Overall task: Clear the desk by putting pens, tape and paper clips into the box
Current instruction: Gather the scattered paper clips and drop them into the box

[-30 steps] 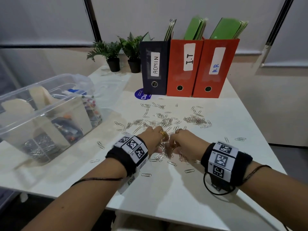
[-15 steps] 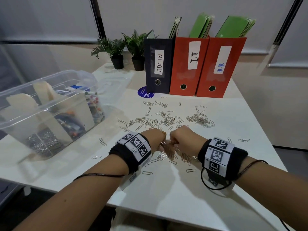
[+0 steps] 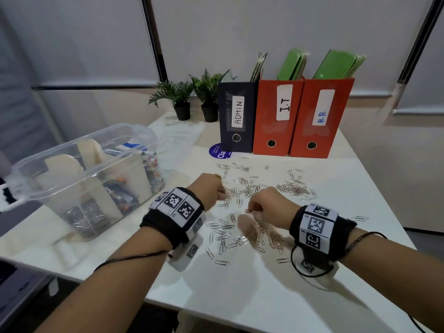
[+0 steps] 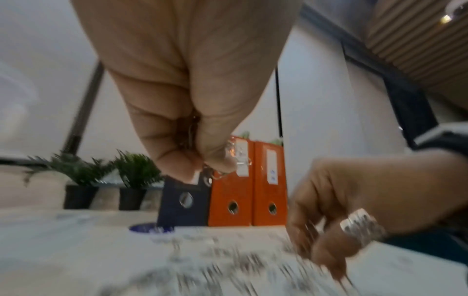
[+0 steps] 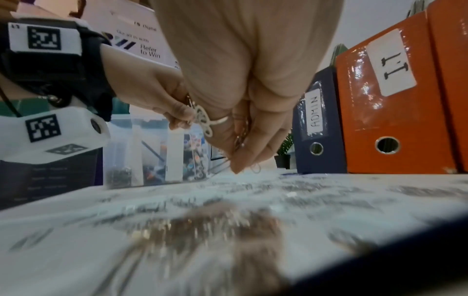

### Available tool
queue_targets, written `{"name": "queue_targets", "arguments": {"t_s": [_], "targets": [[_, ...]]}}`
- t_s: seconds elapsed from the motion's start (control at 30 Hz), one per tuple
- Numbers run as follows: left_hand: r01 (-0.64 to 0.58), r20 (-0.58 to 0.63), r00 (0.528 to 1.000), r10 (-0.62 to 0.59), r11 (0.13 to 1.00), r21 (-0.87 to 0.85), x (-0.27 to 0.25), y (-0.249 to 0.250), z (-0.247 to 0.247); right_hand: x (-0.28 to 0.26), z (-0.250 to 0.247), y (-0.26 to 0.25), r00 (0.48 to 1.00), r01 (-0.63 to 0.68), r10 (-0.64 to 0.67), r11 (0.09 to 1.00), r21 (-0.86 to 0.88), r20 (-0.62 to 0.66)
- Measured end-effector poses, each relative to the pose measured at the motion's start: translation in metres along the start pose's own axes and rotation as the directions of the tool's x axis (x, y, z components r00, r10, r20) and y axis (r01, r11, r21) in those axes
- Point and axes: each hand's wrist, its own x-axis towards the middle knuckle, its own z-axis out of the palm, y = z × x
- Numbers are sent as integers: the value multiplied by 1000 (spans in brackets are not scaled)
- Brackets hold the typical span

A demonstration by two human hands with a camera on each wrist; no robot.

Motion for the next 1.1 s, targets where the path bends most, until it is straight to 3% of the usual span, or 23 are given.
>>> {"name": "queue_targets", "arguments": {"t_s": [0.1, 0.27, 0.47, 0.57, 0.73, 0.8, 0.87, 1.1], "targets": [[119, -189, 973, -134, 989, -88, -15, -26, -37, 10, -14, -13, 998, 45, -44, 999, 11, -34], [346, -417, 823, -386, 923, -172, -56, -94, -86, 38, -38, -59, 982, 157, -152, 987, 36, -115], [419, -531, 648, -546, 838, -349, -107, -165, -118, 73, -60, -125, 949, 282, -273, 959, 34, -159], [473, -535, 588, -607, 794, -382, -119, -186, -125, 91, -68, -164, 917, 364, -350, 930, 43, -189], [555, -432, 567, -701, 713, -429, -112, -209, -120, 113, -75, -242, 862, 476, -446, 876, 82, -240], [604, -401, 578, -710, 703, -376, -110, -212, -119, 122, -71, -270, 853, 498, -467, 862, 93, -234], [655, -399, 555, -730, 679, -332, -110, -213, -119, 131, -62, -293, 844, 517, -492, 853, 77, -215], [655, -404, 573, -713, 695, -296, -117, -221, -116, 153, -29, -325, 847, 521, -516, 853, 16, -127]]}}
